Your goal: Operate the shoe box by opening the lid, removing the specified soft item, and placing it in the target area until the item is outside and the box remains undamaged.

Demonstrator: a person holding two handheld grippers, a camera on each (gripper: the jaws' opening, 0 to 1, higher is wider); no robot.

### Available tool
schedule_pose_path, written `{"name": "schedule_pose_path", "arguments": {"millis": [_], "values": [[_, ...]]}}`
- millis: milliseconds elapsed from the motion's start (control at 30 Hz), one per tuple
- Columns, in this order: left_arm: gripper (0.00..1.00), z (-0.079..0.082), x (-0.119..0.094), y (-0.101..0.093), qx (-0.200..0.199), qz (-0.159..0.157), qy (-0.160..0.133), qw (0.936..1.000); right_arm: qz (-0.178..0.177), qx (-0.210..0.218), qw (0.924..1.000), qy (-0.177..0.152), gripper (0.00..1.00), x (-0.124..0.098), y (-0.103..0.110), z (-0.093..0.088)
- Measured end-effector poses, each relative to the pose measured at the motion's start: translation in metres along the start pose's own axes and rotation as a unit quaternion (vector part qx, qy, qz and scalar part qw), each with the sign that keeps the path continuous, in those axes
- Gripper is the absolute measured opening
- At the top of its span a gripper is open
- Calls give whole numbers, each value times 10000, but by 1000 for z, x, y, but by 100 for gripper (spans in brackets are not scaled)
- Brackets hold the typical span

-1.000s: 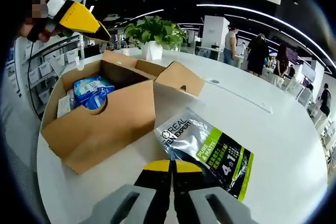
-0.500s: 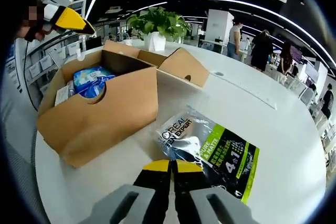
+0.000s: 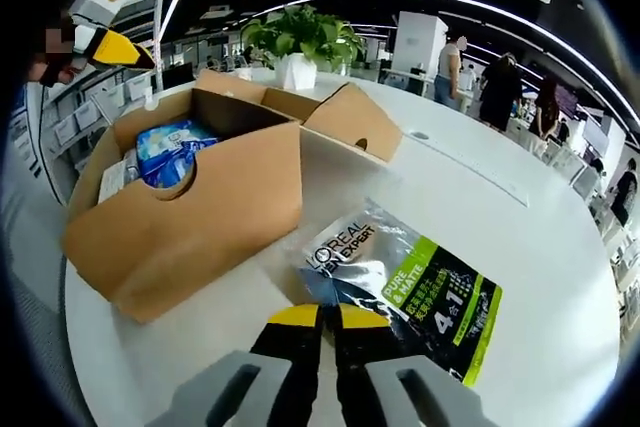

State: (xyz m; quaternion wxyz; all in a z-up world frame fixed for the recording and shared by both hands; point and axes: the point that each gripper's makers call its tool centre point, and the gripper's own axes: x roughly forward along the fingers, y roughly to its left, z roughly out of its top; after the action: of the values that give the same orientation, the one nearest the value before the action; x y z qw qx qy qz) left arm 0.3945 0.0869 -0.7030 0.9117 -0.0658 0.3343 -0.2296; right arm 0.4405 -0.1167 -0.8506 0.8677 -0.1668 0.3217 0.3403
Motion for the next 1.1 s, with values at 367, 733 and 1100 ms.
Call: {"name": "schedule_pose_path", "arguments": {"millis": [367, 733, 1100], "values": [[23, -8, -16, 22, 30, 198, 11, 9998, 29, -76, 9999, 109, 2, -2, 4, 0], [23, -13, -25, 34, 61, 296, 2, 9995, -4, -132, 9997, 195, 3, -1, 4, 0], [23, -16, -29, 45, 138, 368, 59, 9992, 30, -155, 9996, 238, 4, -3, 6, -2]]}}
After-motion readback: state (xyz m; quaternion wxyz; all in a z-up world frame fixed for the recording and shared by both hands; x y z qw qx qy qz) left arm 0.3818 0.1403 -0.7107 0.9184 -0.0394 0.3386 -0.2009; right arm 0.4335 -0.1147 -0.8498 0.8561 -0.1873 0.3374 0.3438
